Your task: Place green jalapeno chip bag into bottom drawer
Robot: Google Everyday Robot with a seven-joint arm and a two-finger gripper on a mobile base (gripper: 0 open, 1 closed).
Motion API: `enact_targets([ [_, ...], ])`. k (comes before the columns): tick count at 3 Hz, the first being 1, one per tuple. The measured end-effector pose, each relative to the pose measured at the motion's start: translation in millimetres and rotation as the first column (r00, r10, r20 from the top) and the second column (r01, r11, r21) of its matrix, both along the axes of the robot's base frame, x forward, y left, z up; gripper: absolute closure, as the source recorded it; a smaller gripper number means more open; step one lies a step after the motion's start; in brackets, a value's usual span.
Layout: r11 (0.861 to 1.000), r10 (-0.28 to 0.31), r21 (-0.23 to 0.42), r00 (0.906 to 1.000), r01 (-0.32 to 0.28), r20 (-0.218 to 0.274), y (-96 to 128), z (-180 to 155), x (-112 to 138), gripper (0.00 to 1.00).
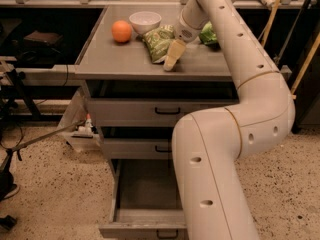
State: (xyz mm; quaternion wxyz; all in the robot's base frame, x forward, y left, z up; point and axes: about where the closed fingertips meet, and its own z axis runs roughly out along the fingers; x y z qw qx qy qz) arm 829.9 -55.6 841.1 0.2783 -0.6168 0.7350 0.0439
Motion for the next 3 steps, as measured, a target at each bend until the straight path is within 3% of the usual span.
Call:
enact_targets([
  [1, 1.000, -0.005, 0.002, 1.0000, 0.005, -0.003, 0.3, -1.0, 0.4, 0.19],
  [3, 1.000, -0.005, 0.002, 1.0000, 0.005, -0.003, 0.4, -1.1, 0.5, 0.65],
])
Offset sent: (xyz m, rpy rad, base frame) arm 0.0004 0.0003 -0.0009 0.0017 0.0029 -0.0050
